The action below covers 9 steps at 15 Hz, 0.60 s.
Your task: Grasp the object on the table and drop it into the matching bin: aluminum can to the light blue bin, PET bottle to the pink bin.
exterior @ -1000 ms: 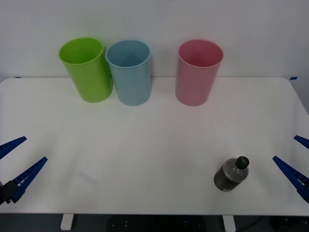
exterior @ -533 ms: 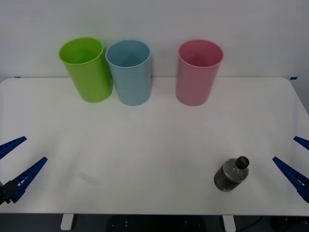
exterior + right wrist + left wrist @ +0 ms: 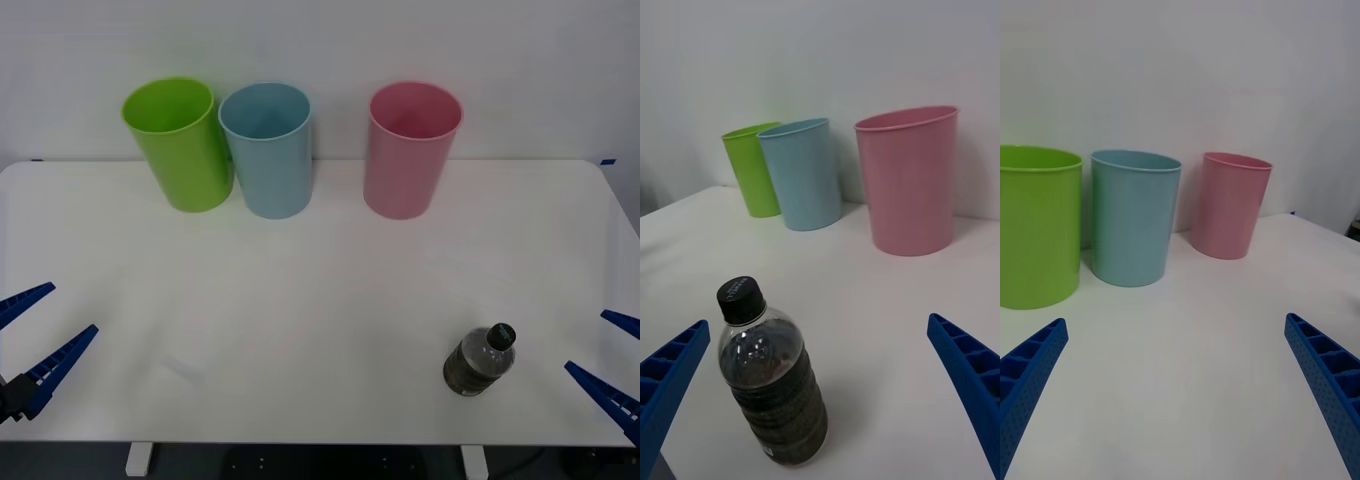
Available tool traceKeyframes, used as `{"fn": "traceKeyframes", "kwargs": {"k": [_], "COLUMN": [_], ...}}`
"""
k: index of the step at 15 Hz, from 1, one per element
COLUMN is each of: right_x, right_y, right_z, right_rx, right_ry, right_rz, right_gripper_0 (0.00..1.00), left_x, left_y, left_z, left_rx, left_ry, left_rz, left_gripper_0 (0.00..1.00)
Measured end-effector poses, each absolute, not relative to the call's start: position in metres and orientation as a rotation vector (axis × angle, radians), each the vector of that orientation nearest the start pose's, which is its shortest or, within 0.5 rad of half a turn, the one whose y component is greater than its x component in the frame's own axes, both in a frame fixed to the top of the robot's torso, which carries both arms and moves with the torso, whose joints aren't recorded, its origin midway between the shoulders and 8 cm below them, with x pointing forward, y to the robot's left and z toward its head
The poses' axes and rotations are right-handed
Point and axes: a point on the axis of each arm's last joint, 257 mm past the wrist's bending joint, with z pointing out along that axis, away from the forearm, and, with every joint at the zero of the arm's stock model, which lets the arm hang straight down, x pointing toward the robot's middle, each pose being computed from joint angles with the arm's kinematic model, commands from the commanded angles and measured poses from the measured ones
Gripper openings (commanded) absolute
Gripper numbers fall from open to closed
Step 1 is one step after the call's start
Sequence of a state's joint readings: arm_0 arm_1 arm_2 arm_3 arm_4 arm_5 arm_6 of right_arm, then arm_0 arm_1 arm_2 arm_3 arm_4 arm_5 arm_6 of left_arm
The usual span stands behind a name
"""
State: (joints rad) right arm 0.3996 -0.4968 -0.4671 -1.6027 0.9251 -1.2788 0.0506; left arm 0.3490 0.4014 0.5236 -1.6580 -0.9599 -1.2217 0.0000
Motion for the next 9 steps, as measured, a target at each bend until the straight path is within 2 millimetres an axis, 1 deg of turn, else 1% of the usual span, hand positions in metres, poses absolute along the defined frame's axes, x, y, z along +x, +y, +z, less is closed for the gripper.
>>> {"fn": "traceKeyframes", "kwargs": {"k": [6,9], "right_x": [0.302,0.299], "right_y": [-0.33,-0.331], "right_z": [-0.217,-0.23], "right_rx": [-0.637,-0.704], "right_ry": [1.535,1.533], "right_rz": [0.665,0.622], "right_gripper_0": [1.0,1.0], "left_x": [0.342,0.342], "left_y": [0.33,0.33], "left_z": [-0.169,-0.169], "left_rx": [0.465,0.465], "left_ry": [1.441,1.441], "left_rz": [-0.567,-0.567], "left_gripper_0": [1.0,1.0]}}
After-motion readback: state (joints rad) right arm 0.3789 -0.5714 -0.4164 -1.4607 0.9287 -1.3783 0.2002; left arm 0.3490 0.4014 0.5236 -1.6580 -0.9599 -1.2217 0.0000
